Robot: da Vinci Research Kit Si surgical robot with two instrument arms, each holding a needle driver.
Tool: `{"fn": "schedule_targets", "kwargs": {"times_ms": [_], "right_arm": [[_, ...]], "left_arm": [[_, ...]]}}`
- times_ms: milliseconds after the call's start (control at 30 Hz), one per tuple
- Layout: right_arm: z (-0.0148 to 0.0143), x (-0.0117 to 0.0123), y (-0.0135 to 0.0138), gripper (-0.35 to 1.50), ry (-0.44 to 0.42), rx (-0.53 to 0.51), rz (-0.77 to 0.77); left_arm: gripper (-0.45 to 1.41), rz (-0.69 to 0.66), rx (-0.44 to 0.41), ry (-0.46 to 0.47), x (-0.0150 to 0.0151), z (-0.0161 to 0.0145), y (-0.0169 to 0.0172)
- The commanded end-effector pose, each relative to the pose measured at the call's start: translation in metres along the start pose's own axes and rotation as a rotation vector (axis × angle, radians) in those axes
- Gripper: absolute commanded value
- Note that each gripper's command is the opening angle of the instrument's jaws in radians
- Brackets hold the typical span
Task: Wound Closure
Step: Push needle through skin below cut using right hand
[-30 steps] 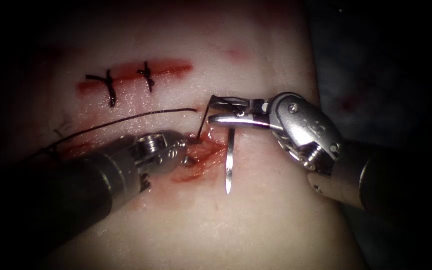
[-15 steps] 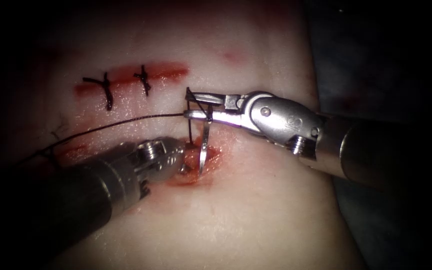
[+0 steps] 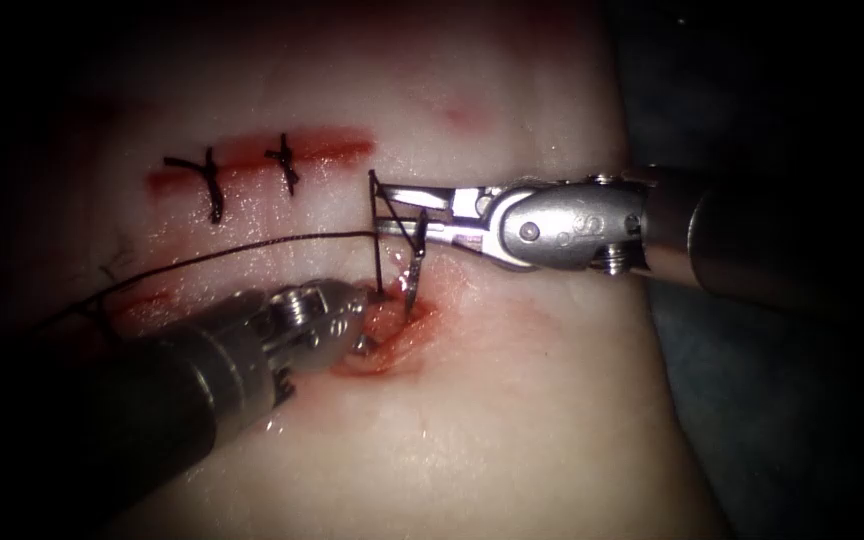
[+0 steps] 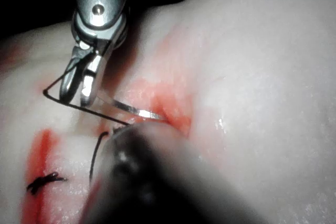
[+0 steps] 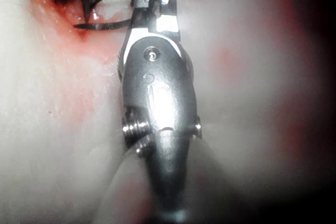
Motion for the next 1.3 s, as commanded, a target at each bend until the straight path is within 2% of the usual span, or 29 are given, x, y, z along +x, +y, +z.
{"fn": "schedule_targets", "kwargs": {"times_ms": [33,500,733,1067,1300], "right_arm": [[0.0009,-0.0007,-0.0004,-0.35,0.005,0.002,-0.005],[0.0015,-0.0017,-0.0027,-0.35,0.019,-0.017,-0.043],[0.0012,-0.0026,-0.0033,-0.35,0.007,-0.012,-0.012],[0.0009,-0.0024,-0.002,-0.35,-0.005,-0.003,0.05],[0.0009,-0.0019,-0.0007,-0.35,-0.004,0.003,0.097]], "left_arm": [[0.44,0.001,0.002,0.005,0.0003,0.0006,-0.0005],[0.41,-0.009,0.008,0.027,0.0002,0.0002,-0.0004],[0.42,-0.034,0.032,0.067,0.0004,-0.0021,0.0006],[0.42,-0.078,0.099,0.116,0.0017,-0.0059,0.0046],[0.39,-0.085,0.166,0.155,0.003,-0.0062,0.0065]]}}
